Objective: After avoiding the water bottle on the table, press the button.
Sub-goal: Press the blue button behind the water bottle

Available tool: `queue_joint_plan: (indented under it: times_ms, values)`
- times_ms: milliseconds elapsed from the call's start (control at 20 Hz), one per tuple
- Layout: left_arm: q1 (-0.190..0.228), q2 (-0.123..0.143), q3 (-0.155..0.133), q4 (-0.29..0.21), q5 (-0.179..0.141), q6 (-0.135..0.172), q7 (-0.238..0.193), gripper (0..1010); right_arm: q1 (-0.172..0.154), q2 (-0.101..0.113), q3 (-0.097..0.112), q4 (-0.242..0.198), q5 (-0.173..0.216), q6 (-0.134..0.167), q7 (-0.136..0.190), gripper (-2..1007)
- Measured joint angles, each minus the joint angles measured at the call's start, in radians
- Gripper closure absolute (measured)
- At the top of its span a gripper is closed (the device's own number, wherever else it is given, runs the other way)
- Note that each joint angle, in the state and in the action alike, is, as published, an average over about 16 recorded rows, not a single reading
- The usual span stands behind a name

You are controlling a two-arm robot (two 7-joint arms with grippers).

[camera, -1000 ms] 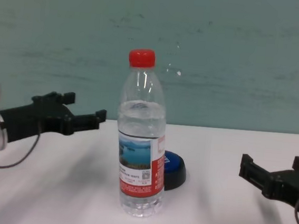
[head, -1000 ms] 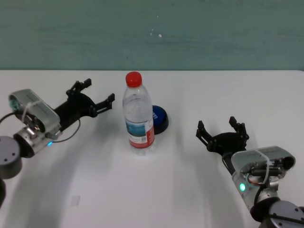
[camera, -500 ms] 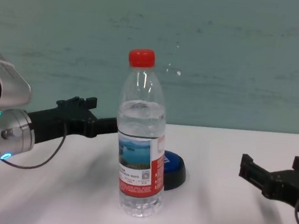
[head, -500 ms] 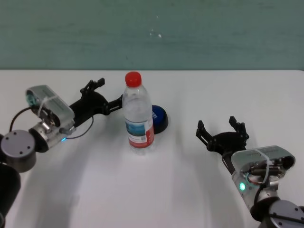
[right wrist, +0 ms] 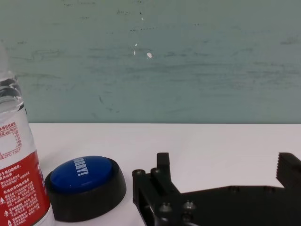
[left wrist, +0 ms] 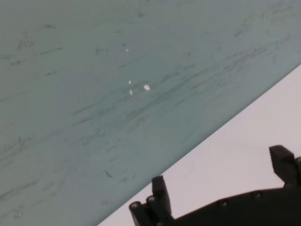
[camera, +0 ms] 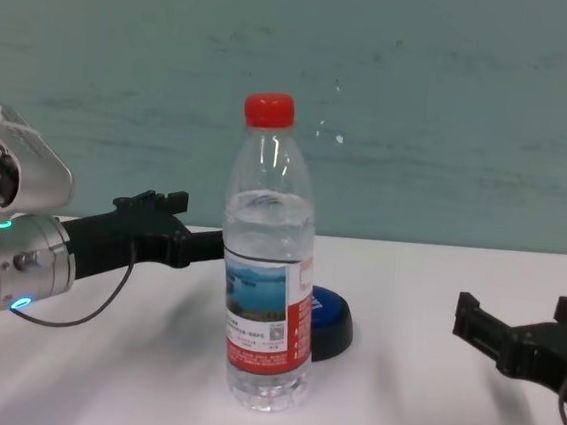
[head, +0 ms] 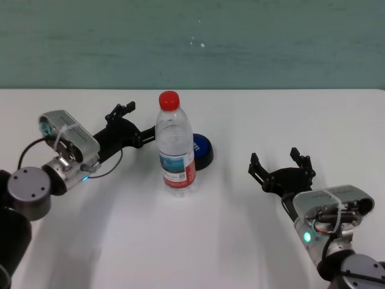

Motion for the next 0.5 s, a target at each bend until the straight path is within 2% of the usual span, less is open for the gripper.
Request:
queue_joint_plan:
  times_ms: [300,500]
  values:
    - [0.009,0.003,-0.005,-0.011,0.007,0.012,0.021,10,0.000,0.000,0.000,0.000,0.000,0.000,0.000,1]
    - [0.033,0.012,-0.019,-0.045,0.017,0.032,0.058,10,0.000,0.000,0.000,0.000,0.000,0.000,0.000,1]
